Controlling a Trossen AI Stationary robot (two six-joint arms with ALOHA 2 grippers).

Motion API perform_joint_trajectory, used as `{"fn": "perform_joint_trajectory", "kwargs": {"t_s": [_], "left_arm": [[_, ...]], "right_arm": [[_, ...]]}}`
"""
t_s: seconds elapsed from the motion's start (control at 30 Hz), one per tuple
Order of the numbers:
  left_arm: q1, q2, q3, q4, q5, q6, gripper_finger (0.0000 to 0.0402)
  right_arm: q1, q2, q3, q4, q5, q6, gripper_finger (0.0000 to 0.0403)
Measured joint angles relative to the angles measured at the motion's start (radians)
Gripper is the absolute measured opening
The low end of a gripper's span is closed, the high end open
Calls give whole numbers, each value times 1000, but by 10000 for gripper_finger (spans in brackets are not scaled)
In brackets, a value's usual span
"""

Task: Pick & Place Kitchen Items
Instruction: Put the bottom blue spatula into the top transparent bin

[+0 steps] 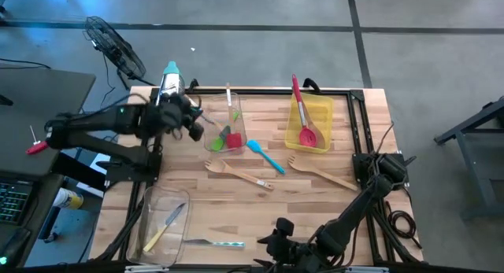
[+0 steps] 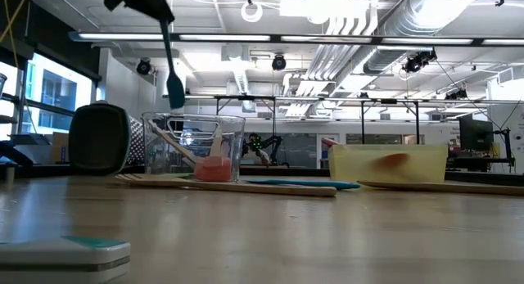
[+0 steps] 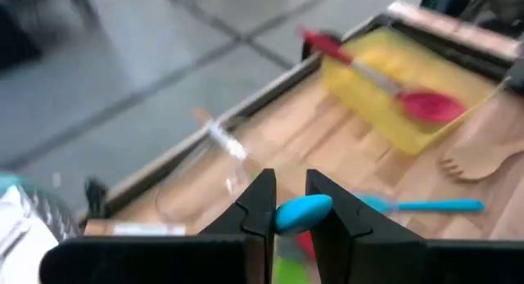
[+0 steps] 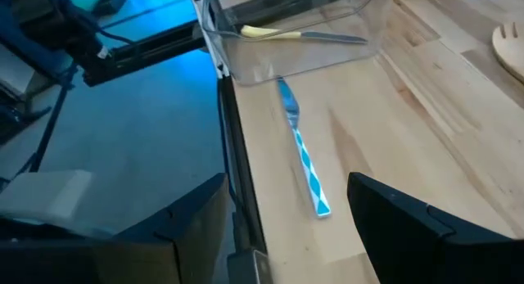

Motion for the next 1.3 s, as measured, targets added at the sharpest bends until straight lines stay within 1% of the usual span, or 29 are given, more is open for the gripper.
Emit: {"fn": "perform_joint_trajectory", "kwargs": {"t_s": [0.07,0.17,0.2,0.23,0.3,0.57,0.83,1.1,1.17,1.3], "left_arm": [[84,0,9,-19,118,-5,43],[183,15,10,-19,332,-5,43],[211,25,10,-19,387,-5,43],[236,38,10,-20,432,-4,43],[276,63,10,-20,485,-1,43],[386,190,10,19,626,23,43],[452,312,10,23,682,13,43],[451,416,10,33,707,11,44],[451,435,11,38,711,11,57],[450,468,8,15,721,10,113]], "right_arm": [[3,0,0,-4,6,9,243],[10,0,0,-4,16,19,243],[9,0,0,-4,18,20,243],[8,0,0,-4,19,22,243],[8,0,0,-5,20,22,243],[8,3,0,-4,22,18,243],[8,4,0,-13,18,-9,243],[8,4,0,-16,17,-31,243],[8,4,0,-16,17,-31,243],[8,4,0,-16,17,-38,243]]}}
